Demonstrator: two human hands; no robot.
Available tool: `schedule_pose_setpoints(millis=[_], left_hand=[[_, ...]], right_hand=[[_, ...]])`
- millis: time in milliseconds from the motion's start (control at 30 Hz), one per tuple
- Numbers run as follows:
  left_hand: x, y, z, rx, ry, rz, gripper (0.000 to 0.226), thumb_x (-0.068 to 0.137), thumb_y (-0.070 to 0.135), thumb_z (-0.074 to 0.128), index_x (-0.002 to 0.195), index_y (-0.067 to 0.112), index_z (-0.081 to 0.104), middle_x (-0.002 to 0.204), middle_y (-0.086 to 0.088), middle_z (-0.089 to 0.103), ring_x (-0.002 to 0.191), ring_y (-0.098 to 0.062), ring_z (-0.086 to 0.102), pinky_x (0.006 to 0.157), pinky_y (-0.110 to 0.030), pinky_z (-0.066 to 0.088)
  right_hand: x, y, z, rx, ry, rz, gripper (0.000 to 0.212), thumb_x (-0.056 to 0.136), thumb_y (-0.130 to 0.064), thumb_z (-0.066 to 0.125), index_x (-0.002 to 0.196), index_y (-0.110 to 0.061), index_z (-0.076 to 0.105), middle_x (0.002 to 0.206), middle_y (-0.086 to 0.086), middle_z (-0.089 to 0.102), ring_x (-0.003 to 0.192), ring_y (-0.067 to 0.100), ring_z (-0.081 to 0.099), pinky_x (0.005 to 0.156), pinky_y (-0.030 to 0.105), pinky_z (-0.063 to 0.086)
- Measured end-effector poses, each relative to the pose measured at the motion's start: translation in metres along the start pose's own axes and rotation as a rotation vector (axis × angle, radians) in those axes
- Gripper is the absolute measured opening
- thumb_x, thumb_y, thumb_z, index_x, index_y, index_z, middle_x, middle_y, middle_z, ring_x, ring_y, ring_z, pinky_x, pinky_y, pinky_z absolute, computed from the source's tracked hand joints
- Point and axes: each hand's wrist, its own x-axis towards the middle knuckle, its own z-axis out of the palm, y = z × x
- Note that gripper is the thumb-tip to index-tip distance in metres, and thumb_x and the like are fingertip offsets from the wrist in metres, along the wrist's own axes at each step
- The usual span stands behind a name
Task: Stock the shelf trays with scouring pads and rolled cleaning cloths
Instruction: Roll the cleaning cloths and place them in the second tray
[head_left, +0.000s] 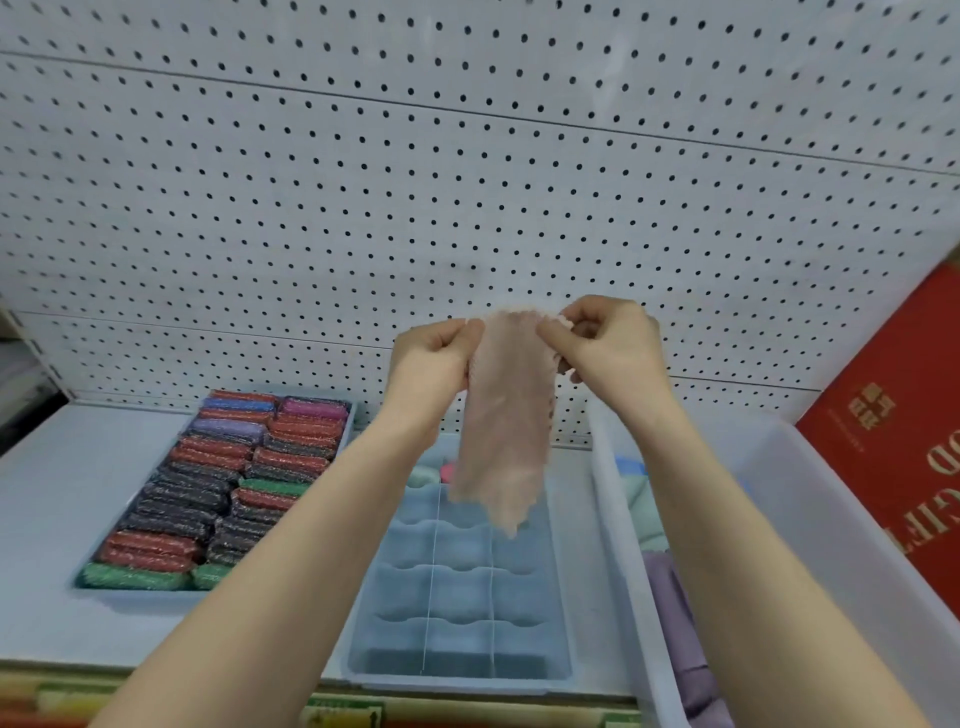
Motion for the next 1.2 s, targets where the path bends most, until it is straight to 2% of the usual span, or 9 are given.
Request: schedule_pose_setpoints(millis=[167,300,400,500,600,667,867,967,1200], left_hand=[[-0.016,0.006,0.015,0.088,-0.095,0.125,0.044,0.088,0.042,0.059,0.078,0.000,0.065,0.072,-0.025,0.060,0.072,-0.025,0.056,0.090,-0.057,0.052],[-0.024,0.016,0.018,0.078,-0.117,0.200,0.016,0.096,0.017,0.061,0.095,0.022,0.075,0.091,-0.003,0.077,0.097,-0.022,0.072,0.097,-0.046,0.052],[-0.021,0.015,0.011,0.109,-0.080,0.212,0.023,0.091,0.011,0.064,0.092,0.031,0.076,0.088,0.001,0.077,0.088,-0.014,0.070,0.094,-0.049,0.053],[-0.018,0.020,0.003,0.086,-0.051,0.209,0.030,0.091,0.003,0.060,0.084,0.028,0.075,0.080,-0.001,0.072,0.076,-0.016,0.062,0.085,-0.049,0.055],[-0.017,0.033,-0.001,-0.055,-0.132,0.155,0.022,0.093,-0.003,0.057,0.090,0.014,0.070,0.075,0.004,0.072,0.070,-0.010,0.067,0.068,-0.032,0.059],[-0.013,0.039,-0.005,-0.100,-0.154,0.133,0.015,0.094,-0.001,0.057,0.096,0.008,0.069,0.078,0.003,0.073,0.071,-0.010,0.068,0.064,-0.026,0.058],[-0.008,0.015,-0.020,-0.055,-0.256,-0.192,0.040,0.096,0.039,0.054,0.110,0.003,0.066,0.103,-0.009,0.074,0.093,-0.021,0.072,0.080,-0.031,0.058],[-0.020,-0.023,-0.022,0.159,-0.306,-0.238,0.019,0.090,0.017,0.067,0.107,0.008,0.069,0.103,-0.012,0.074,0.097,-0.024,0.071,0.082,-0.027,0.058],[-0.023,-0.032,-0.013,0.007,-0.112,-0.102,0.020,0.087,-0.002,0.067,0.099,0.013,0.071,0.087,-0.004,0.071,0.078,-0.020,0.070,0.073,-0.033,0.061]], right_hand=[[-0.011,-0.017,0.010,0.170,-0.045,-0.009,0.020,0.088,-0.026,0.068,0.073,-0.014,0.072,0.061,0.002,0.070,0.055,0.011,0.068,0.048,0.022,0.047],[-0.013,-0.023,0.007,0.134,-0.095,-0.052,0.027,0.093,-0.031,0.062,0.073,-0.018,0.074,0.066,-0.002,0.072,0.061,0.009,0.069,0.055,0.021,0.047],[-0.016,-0.021,-0.001,0.217,-0.107,-0.085,0.031,0.096,-0.031,0.058,0.073,-0.018,0.075,0.069,0.001,0.073,0.063,0.008,0.065,0.058,0.021,0.046],[-0.017,0.001,-0.012,0.344,-0.034,-0.064,0.009,0.091,-0.024,0.066,0.088,-0.020,0.073,0.080,0.004,0.074,0.072,0.010,0.063,0.067,0.026,0.049],[-0.026,0.027,-0.007,0.401,-0.398,0.038,0.029,0.087,-0.022,0.071,0.115,-0.017,0.066,0.105,0.004,0.074,0.097,0.015,0.067,0.091,0.030,0.052],[-0.034,0.037,0.003,0.465,-0.540,0.066,0.028,0.085,-0.014,0.070,0.112,-0.007,0.068,0.104,0.007,0.074,0.095,0.015,0.067,0.090,0.027,0.051],[-0.035,0.039,0.020,0.566,-0.350,0.162,0.009,0.088,-0.010,0.069,0.093,-0.002,0.071,0.071,0.002,0.070,0.061,0.011,0.058,0.060,0.021,0.048],[-0.037,0.046,0.023,0.524,-0.324,0.259,0.008,0.088,-0.010,0.069,0.095,-0.006,0.070,0.068,0.001,0.070,0.059,0.011,0.059,0.060,0.023,0.049],[-0.032,0.044,0.028,0.600,-0.233,0.226,0.022,0.089,0.001,0.064,0.107,-0.011,0.072,0.077,0.007,0.071,0.062,0.016,0.060,0.061,0.026,0.052]])
